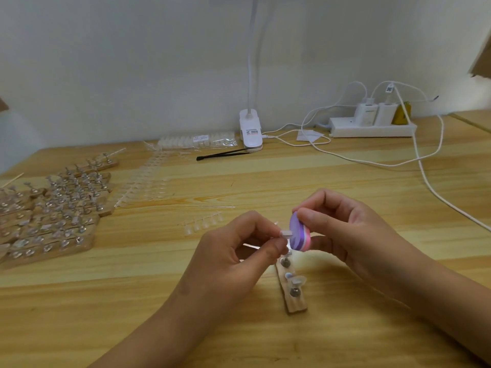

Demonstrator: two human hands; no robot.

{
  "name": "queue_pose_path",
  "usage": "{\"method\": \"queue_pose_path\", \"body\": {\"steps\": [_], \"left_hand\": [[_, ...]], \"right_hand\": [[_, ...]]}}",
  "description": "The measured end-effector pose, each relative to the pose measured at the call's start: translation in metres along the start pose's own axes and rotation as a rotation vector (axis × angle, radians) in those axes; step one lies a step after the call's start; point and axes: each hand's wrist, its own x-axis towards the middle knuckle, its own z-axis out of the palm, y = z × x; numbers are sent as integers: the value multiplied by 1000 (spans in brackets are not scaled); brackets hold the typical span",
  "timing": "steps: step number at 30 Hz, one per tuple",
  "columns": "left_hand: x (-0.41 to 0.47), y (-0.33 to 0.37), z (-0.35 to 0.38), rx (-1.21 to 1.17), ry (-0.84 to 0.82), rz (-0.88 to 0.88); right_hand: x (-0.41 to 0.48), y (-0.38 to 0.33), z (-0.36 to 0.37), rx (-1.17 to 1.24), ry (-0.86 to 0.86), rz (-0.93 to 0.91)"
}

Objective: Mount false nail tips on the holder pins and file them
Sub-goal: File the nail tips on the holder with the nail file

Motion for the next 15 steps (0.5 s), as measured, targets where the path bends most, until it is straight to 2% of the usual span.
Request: {"method": "queue_pose_path", "body": {"steps": [4, 8, 12, 15], "left_hand": [[0, 3, 1, 6, 14, -5], [-1, 4, 2, -3, -15, 7], [-1, 5, 4, -45, -2, 9], [-2, 4, 4, -40, -9, -8]], "right_hand": [[-2, 0, 2, -13, -50, 10], [0, -1, 3, 36, 58, -52], [-4, -6, 4, 5, -42, -33], [-1, -6, 2, 11, 66, -60]]}}
